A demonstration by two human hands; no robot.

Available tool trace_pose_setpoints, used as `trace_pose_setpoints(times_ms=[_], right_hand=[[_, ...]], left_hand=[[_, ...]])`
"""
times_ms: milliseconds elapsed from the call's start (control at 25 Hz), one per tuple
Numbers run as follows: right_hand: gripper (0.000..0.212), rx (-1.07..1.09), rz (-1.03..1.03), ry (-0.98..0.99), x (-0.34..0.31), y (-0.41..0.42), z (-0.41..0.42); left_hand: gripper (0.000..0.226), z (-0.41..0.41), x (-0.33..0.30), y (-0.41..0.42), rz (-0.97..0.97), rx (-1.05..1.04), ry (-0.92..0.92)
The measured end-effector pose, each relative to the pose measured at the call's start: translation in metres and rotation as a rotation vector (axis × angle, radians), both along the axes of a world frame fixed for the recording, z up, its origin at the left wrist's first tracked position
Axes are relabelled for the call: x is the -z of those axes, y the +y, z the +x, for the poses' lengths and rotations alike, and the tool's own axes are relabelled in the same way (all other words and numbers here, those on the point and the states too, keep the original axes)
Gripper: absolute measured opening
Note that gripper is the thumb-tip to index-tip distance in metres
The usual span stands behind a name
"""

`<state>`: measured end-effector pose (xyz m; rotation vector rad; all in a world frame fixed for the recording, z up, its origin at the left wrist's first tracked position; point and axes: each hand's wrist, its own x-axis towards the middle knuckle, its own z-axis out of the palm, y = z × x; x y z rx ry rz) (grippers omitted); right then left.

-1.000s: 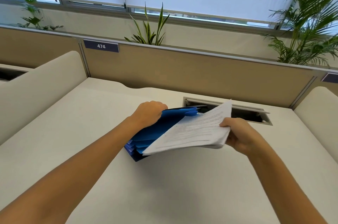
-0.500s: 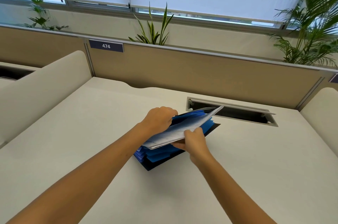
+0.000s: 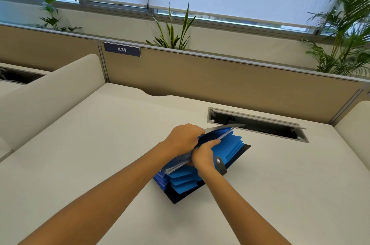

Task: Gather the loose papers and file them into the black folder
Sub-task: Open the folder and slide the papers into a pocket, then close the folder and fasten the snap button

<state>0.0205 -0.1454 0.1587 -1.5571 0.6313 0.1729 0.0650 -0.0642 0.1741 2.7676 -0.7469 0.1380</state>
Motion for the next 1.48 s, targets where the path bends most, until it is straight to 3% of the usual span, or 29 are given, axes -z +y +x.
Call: trace_pose_setpoints(times_ms=[40,80,160,200,280,320,440,520,640,800,880,1080,1200,1360,1480], right_hand=[[0.044,-0.062,-0.053,-0.012,-0.001,-0.001,0.0],[0.051,-0.109,-0.094,-0.002,-0.002,-0.003,0.001],[0.085,-0.207,-0.125,0.062,-0.009,-0.008,0.002],[0.083,-0.307,-0.231,0.042,-0.015,-0.012,0.002],[0.048,-0.429,-0.625,-0.134,-0.025,-0.019,0.0],[0.035,-0.39,-0.76,-0.28,-0.03,-0.025,-0.002],[0.04,-0.224,-0.88,-0.53,-0.033,-0.05,-0.002],[0.054,-0.284,-0.963,-0.452,-0.024,-0.066,0.0],[0.06,-0.409,-0.987,-0.313,-0.003,-0.074,-0.005],[0.032,-0.431,-0.982,-0.361,0.01,-0.074,-0.016],[0.028,-0.385,-0.958,-0.434,0.008,-0.077,-0.019],[0.039,-0.259,-0.726,-0.576,0.011,-0.091,-0.014],[0.043,-0.224,-0.634,-0.533,0.022,-0.099,-0.003],[0.041,-0.216,-0.581,-0.428,0.04,-0.113,0.017],[0.041,-0.243,-0.56,-0.359,0.056,-0.124,0.035]], left_hand=[[0.026,0.001,-0.001,0.001,-0.007,-0.011,-0.007],[0.026,0.002,-0.002,0.002,-0.014,-0.026,-0.017],[0.028,0.006,-0.005,0.005,-0.032,-0.061,-0.032],[0.03,0.008,-0.007,0.007,-0.046,-0.075,-0.04],[0.032,0.012,-0.011,0.014,-0.078,-0.091,-0.045],[0.032,0.014,-0.012,0.018,-0.087,-0.093,-0.049],[0.03,0.019,-0.016,0.028,-0.108,-0.087,-0.058],[0.029,0.021,-0.017,0.032,-0.123,-0.075,-0.064],[0.029,0.021,-0.016,0.035,-0.142,-0.079,-0.062],[0.031,0.022,-0.016,0.033,-0.147,-0.108,-0.038],[0.034,0.018,-0.015,0.026,-0.09,-0.118,-0.011],[0.029,-0.006,0.001,-0.016,0.07,-0.118,0.081],[0.029,-0.017,0.024,-0.039,0.069,-0.069,0.137],[0.049,-0.008,0.064,-0.052,-0.034,-0.09,0.331],[0.058,0.01,0.093,-0.046,0.012,-0.114,0.436]])
